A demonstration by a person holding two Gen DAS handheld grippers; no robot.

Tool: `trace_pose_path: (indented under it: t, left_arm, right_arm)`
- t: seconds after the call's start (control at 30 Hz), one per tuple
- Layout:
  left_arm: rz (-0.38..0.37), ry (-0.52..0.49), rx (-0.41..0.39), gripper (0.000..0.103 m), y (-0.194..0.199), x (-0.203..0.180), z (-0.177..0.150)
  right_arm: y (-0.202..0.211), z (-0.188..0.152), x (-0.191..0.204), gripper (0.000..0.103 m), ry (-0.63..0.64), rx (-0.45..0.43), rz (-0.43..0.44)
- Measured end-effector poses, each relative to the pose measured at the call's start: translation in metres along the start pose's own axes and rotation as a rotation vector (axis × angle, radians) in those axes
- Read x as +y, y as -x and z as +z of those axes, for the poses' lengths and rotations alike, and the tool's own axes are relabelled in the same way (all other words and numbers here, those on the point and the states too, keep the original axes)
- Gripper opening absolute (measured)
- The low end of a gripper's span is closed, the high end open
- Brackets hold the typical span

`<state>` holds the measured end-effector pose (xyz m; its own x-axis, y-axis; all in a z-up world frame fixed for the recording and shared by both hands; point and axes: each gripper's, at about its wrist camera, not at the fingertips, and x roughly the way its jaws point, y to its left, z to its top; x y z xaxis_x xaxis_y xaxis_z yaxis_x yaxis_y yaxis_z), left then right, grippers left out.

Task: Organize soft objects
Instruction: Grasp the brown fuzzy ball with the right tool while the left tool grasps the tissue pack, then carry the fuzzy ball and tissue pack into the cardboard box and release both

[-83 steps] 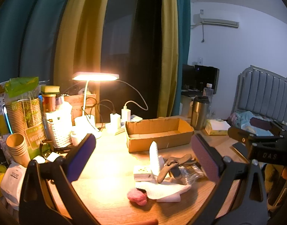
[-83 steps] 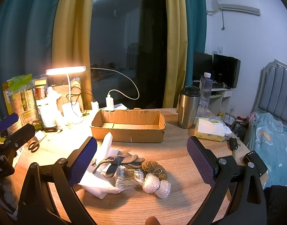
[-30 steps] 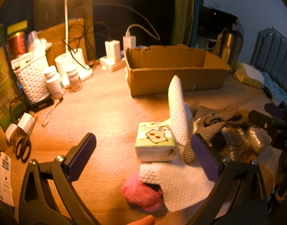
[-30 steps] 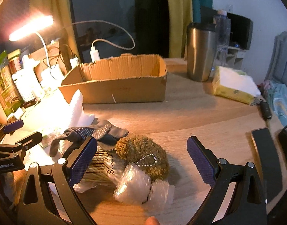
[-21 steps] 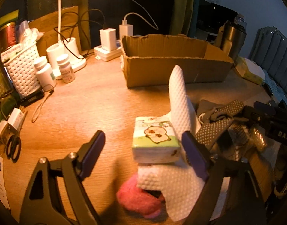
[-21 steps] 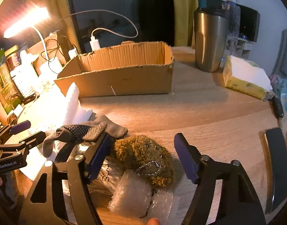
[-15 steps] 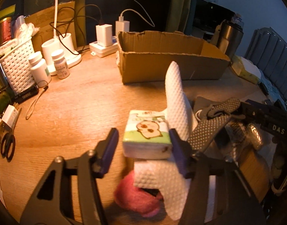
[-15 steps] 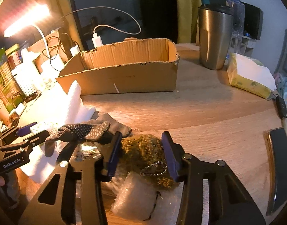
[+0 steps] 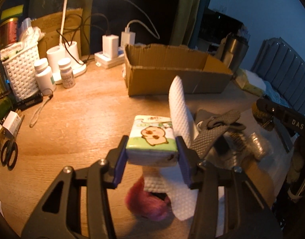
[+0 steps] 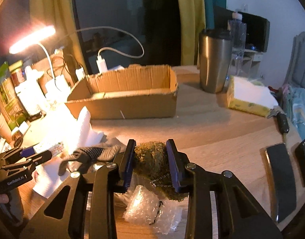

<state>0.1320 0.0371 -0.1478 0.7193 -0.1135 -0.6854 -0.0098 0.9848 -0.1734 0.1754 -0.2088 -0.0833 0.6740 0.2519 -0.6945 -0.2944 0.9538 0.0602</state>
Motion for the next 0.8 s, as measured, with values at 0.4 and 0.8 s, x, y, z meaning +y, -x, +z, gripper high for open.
trace_pose_path:
  t: [0.4,0.8]
  left_arm:
    - [-0.037,-0.021,-0.136,0.048,0.05,-0.006,0.028]
    - [-0.035,-0.026,-0.21,0.048,0.044,-0.018,0.081]
  right_arm:
    - [0.041,0.021,0.008,0.033,0.018,-0.129,0.025]
    - [0.029,0.055,-0.005,0.034,0.035,-0.191,0.066]
